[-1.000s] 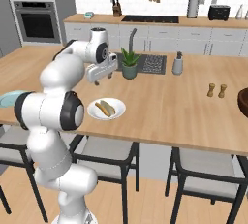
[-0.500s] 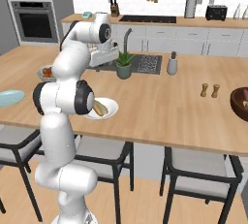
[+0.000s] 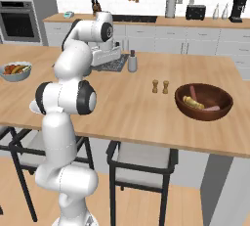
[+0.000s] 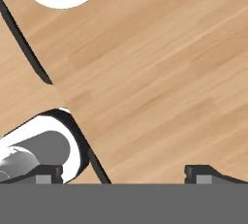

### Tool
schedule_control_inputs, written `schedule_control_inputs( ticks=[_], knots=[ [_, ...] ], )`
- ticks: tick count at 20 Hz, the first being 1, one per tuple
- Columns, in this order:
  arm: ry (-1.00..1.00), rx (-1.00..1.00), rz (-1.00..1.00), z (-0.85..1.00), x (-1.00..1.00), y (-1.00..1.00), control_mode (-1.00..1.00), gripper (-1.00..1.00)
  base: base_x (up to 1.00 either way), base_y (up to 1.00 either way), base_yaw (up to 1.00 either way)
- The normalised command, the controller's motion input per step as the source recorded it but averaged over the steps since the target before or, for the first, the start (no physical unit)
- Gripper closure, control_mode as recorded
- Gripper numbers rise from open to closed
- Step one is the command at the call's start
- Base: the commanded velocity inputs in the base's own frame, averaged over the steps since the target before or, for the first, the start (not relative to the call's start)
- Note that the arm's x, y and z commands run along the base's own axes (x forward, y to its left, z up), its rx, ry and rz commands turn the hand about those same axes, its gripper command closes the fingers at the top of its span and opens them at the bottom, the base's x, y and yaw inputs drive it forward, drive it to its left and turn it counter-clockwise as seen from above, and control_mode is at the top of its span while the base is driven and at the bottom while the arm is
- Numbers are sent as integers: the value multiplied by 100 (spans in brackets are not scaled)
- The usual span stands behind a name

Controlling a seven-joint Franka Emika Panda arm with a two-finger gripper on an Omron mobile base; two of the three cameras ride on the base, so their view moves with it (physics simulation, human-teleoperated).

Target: Place one bun and one sausage from the bowl on each plate.

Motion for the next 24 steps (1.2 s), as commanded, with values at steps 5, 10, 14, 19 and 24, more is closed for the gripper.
schedule_control_inputs(
  ticks=[5, 10, 14, 19, 24],
  knots=[
    [0, 0, 0, 0, 0, 0, 100, -100, -2, -100, 0],
    [0, 0, 0, 0, 0, 0, 100, -100, 0, -100, 0],
    [0, 0, 0, 0, 0, 0, 100, -100, 0, -100, 0],
    [0, 15, 0, 0, 8, -46, -100, -100, 0, -18, 0],
    [0, 34, -17, -10, 41, -5, -100, -100, 0, 0, 0]
  ],
)
